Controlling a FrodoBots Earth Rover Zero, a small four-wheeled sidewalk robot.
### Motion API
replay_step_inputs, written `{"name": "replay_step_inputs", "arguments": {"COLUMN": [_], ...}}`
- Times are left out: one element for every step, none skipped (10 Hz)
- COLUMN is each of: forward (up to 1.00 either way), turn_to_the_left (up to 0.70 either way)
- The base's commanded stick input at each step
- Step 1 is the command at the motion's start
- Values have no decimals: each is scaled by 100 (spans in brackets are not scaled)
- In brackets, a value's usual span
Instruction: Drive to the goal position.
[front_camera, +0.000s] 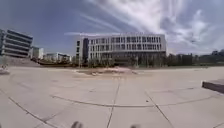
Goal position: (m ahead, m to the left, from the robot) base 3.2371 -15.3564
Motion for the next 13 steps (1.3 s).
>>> {"name": "replay_step_inputs", "arguments": {"forward": [70, 70, 70, 70, 70, 70, 70, 70, 70, 70, 70, 70, 70], "turn_to_the_left": [0, 0, 0, 0, -35, -35, -35, -35, -35, -35, -35, -35, -35]}}
